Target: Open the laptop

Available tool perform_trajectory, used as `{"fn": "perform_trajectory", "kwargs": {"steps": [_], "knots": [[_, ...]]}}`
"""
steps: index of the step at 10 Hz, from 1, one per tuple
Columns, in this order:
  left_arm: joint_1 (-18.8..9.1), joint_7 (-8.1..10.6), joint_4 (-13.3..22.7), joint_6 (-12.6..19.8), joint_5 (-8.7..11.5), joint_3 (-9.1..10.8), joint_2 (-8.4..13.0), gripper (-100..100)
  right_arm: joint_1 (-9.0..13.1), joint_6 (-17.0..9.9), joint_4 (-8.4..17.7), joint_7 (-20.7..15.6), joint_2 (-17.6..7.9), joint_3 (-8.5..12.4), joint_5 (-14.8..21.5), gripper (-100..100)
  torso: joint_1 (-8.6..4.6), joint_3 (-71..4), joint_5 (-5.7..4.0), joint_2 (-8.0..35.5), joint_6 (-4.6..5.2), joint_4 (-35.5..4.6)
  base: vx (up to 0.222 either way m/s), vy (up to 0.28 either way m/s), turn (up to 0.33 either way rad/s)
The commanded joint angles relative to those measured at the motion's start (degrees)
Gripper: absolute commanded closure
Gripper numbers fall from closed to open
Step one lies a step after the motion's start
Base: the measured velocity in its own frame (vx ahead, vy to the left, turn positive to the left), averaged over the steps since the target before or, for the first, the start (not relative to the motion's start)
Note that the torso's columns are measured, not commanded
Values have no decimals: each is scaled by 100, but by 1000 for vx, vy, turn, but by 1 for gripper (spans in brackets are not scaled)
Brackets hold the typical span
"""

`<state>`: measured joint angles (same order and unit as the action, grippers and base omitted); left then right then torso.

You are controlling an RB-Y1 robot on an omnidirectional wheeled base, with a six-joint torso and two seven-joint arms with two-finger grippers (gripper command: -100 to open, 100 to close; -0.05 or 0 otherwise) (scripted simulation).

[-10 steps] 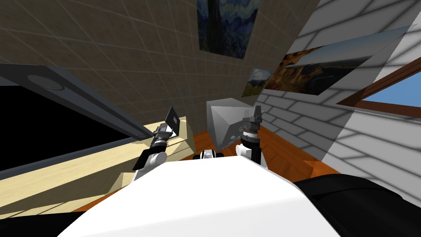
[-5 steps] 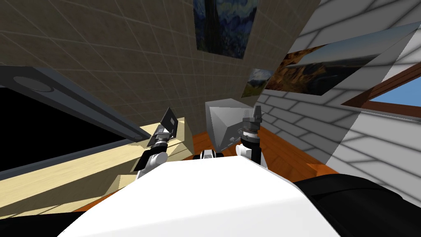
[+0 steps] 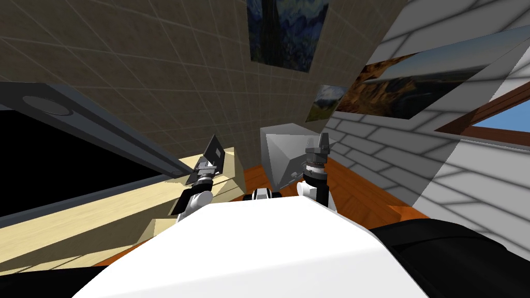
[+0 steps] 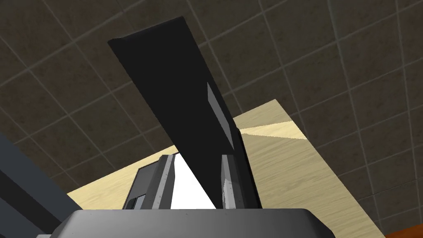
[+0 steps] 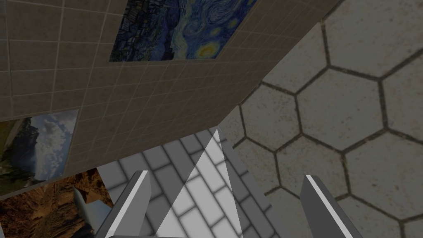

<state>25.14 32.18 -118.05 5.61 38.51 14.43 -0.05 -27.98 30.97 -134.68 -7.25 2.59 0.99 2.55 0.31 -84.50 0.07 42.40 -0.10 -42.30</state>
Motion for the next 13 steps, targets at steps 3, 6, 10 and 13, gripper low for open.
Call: {"fn": "perform_trajectory", "kwargs": {"steps": [3,6,10,13], "knots": [[13,543,-2,-83,556,-134,-262,100,0,0,0,0,1,-1,0,0,24,-14,9,-26,-24,14,-29,107,11],[-145,810,317,-372,841,-342,-187,100,0,0,0,0,1,-1,0,0,-4,-15,6,-29,3,17,-45,58,5],[-322,1224,788,-770,1283,-559,-121,100,0,0,0,0,1,-1,0,0,20,-25,12,-46,-8,23,-39,89,8],[-455,1535,1141,-1069,1615,-722,-72,100,0,0,0,0,1,-1,0,0,12,-24,20,-48,-4,37,-37,89,14]]}}
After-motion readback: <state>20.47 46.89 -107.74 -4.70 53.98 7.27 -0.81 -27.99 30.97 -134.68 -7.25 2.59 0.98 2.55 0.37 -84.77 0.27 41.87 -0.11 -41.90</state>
